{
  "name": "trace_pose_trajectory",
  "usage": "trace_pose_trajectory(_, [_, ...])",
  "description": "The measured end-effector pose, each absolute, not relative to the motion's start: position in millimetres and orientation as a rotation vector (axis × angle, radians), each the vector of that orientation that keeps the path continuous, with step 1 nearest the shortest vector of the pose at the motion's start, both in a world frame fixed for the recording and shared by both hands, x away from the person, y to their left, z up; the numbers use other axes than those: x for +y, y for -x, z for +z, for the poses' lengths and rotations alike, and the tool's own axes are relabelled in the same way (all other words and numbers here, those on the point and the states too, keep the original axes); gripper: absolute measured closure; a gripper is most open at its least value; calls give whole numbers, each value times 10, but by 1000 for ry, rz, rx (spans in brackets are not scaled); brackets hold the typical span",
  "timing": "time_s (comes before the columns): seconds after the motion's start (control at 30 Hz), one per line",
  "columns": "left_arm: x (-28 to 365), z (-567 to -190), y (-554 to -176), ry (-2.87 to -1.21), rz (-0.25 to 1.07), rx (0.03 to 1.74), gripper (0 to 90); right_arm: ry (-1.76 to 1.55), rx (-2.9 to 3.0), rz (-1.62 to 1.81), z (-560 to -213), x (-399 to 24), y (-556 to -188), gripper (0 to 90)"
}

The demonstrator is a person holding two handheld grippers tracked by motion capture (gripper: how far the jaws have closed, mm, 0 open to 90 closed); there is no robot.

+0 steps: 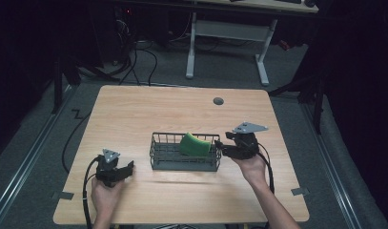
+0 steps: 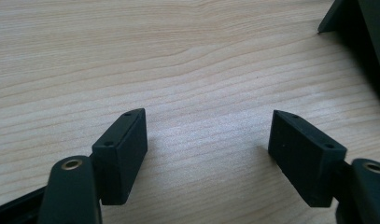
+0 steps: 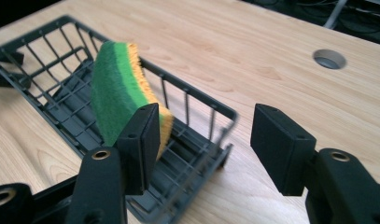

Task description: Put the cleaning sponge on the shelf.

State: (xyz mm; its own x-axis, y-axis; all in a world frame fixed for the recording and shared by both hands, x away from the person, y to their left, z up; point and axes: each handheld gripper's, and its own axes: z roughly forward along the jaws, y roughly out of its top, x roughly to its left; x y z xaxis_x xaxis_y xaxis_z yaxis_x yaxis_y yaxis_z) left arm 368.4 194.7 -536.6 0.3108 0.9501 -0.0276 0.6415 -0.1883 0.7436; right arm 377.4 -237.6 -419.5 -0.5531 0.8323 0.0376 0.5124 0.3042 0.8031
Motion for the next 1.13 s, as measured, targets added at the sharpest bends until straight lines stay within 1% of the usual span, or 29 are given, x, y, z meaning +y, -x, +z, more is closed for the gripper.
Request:
trace_pose_trajectory(0.47, [1945,-5366,-3683,-1920,598,1409,287,-1388,2040,1167,-4355,-3054,-3480,422])
trace_pose_trajectory(0.6, [1945,-5366,-3683,-1924,599,1408,287,-1458,1997,1148,-4568,-3226,-3379,413])
trace_pose_trajectory(0.83, [1943,-5365,-3683,-1926,599,1408,286,-1618,1925,963,-5226,-3466,-3326,344])
trace_pose_trajectory(0.87, [1942,-5367,-3683,-1926,601,1408,286,-1633,1917,930,-5295,-3482,-3324,349])
trace_pose_trajectory(0.9, [1940,-5366,-3684,-1927,602,1407,286,-1635,1897,909,-5293,-3484,-3313,315])
trace_pose_trajectory(0.93, [1939,-5367,-3684,-1928,604,1407,285,-1636,1892,887,-5292,-3479,-3311,300])
trace_pose_trajectory(1.13, [1938,-5367,-3683,-1928,603,1407,284,-1587,1920,797,-5304,-3395,-3328,285])
